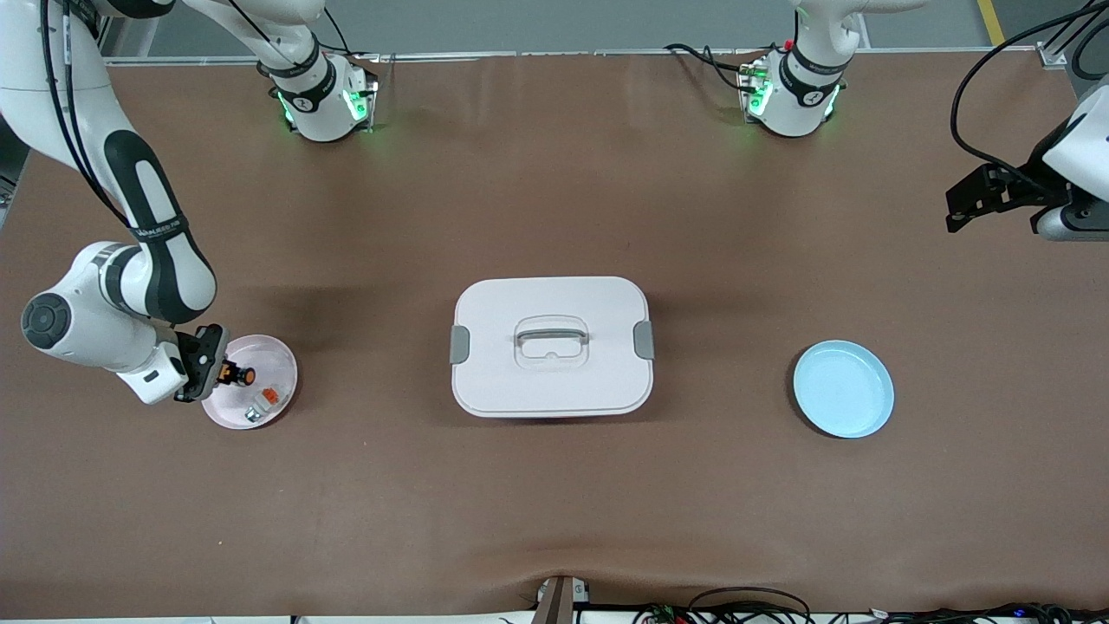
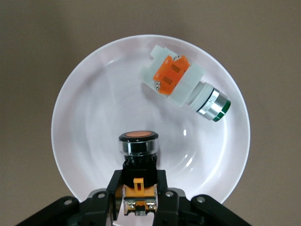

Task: Transfer orange switch to right arm and place
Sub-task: 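Lower the switch onto the white plate and open the right gripper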

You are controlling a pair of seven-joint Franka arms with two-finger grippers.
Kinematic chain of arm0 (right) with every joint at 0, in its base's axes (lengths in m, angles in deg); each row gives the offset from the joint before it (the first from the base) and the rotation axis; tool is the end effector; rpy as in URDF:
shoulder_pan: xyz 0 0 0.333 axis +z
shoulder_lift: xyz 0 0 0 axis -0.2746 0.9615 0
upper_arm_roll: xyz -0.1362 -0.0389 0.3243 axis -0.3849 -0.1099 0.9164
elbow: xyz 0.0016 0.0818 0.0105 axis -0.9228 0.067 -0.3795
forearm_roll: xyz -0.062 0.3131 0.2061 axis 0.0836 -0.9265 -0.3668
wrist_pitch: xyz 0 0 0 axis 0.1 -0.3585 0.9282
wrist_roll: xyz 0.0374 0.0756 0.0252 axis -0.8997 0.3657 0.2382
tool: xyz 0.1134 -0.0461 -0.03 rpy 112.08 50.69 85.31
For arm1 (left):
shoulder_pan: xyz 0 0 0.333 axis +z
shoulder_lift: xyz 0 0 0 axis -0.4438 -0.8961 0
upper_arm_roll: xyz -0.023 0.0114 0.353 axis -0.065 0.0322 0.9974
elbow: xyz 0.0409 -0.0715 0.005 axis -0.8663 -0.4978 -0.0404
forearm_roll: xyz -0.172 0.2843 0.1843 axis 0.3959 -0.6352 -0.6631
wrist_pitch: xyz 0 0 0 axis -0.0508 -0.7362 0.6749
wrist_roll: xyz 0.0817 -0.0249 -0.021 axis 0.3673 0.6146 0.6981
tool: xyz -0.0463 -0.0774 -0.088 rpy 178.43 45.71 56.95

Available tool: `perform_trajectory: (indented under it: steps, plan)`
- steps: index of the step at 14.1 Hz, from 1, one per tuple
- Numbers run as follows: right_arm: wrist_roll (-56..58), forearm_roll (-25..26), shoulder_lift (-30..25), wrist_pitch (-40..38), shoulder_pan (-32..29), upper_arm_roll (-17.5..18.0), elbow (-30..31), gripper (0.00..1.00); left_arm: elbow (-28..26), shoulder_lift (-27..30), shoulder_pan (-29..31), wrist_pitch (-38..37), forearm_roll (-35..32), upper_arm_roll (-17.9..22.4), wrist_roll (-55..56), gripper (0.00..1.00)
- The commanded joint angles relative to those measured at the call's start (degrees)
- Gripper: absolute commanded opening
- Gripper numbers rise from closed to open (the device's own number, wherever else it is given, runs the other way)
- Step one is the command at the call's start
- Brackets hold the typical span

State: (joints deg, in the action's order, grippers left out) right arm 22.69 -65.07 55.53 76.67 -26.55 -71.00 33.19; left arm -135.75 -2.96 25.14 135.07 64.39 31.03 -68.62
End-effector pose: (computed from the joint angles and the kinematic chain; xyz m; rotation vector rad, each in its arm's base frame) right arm 0.6314 -0.1121 0.2298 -2.3524 -1.9801 0.0044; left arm 0.5337 -0.0310 0.6488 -3.0857 0.0988 -0.0178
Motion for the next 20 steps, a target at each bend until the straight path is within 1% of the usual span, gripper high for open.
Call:
perform_trajectory:
  steps: [1, 2, 3, 8, 11, 13, 16, 18, 20]
  plan:
    - [-0.25, 1.08, 0.85, 0.09, -1.26, 0.94, -1.39, 0.0, 2.1, -1.47, 0.23, -0.05, 0.79, 0.26, 0.46, 1.0]
    - [-0.6, 0.99, 1.02, 0.18, -1.26, 1.03, -1.48, 0.37, 3.41, -1.55, 0.32, -0.05, 0.96, 0.61, 0.19, 1.0]
    - [-1.04, 0.38, 1.28, 0.01, -1.34, 1.03, -1.74, 0.99, 3.59, -1.55, 0.32, -0.05, 0.88, 0.62, 0.19, 1.0]
    - [-1.48, 0.2, 0.85, -1.22, -1.43, 1.03, -2.62, 1.0, 3.68, -3.31, 0.41, 0.04, 0.17, 0.7, 0.46, 1.0]
    - [-4.72, 0.2, 0.15, -9.28, -1.17, 1.03, -6.12, 1.0, 3.6, -3.22, 1.29, 0.04, 0.43, 0.62, 0.28, 1.0]
    - [-9.63, 0.64, -1.43, -13.77, -1.26, 0.94, -8.15, 1.0, 3.42, -3.22, 1.38, 0.04, 0.7, 0.62, 0.19, 1.0]
    - [-17.71, 1.08, -3.8, -15.37, -1.34, 0.77, -9.82, 1.0, 3.33, -2.61, 1.56, -0.66, 0.88, 0.62, 0.54, 1.0]
    - [-27.01, 0.99, -5.82, -16.94, -1.43, 0.07, -9.83, 1.0, 3.77, -2.35, 1.64, -0.67, 0.96, 0.62, 0.28, 1.0]
    - [-38.25, 0.99, -8.63, -22.47, -1.43, 0.06, -9.83, 1.0, 3.69, -1.91, 1.99, -1.45, 0.96, 0.7, -0.42, 1.0]
